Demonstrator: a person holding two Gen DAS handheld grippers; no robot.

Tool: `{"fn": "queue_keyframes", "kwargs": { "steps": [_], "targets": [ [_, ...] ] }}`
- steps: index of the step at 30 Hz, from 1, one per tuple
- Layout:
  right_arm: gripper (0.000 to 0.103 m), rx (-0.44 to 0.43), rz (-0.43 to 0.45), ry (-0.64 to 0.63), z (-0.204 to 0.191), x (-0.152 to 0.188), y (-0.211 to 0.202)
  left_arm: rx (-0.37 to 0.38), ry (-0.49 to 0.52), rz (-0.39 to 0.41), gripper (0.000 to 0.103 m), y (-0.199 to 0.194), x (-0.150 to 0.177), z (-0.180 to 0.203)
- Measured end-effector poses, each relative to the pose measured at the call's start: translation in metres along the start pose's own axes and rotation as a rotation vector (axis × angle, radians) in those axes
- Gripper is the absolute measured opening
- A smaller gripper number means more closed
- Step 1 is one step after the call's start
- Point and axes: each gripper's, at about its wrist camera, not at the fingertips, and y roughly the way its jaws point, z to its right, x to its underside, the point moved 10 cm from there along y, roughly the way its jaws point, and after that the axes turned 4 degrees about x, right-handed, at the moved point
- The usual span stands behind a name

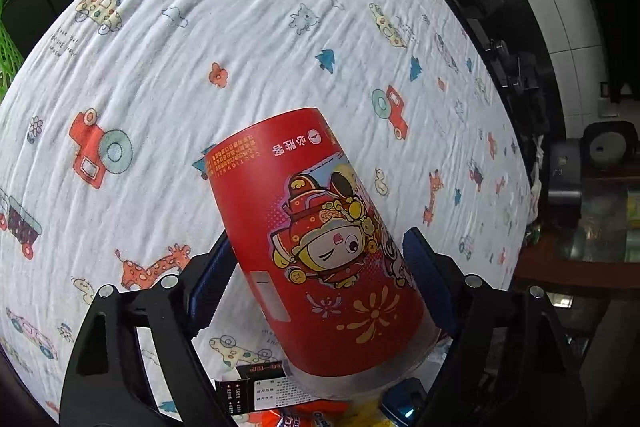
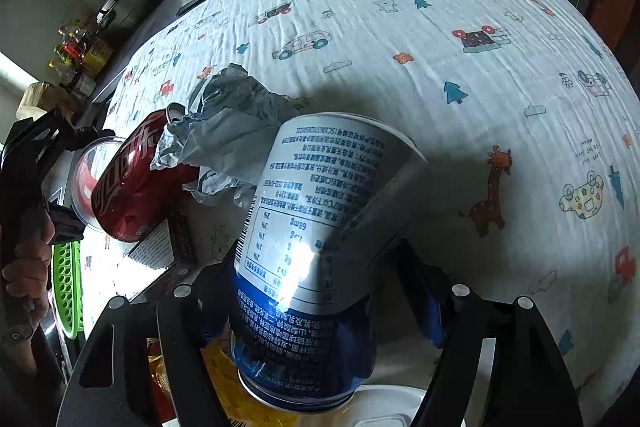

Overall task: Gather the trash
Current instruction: 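Grasp the red paper cup with the left tool while the right tool grasps the blue can, then carry the red cup over the green basket with the left tool while the right tool carries the can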

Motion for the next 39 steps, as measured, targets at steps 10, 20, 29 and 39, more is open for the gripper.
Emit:
{"fn": "queue_keyframes", "kwargs": {
  "steps": [10, 20, 29, 39],
  "targets": [
    [0.058, -0.041, 0.038, 0.002, -0.008, 0.003, -0.022, 0.059, 0.143, 0.043, 0.073, -0.036, -0.002, 0.006],
    [0.046, -0.062, 0.071, -0.015, -0.03, 0.007, -0.043, 0.081, 0.216, 0.094, 0.07, -0.075, -0.006, -0.012],
    [0.046, -0.088, 0.15, -0.095, -0.073, 0.001, -0.084, 0.123, 0.249, 0.151, 0.07, -0.131, -0.013, -0.038],
    [0.046, -0.196, 0.157, -0.222, -0.176, 0.015, -0.095, 0.072, 0.217, 0.282, 0.07, -0.212, -0.041, -0.125]
  ]
}}
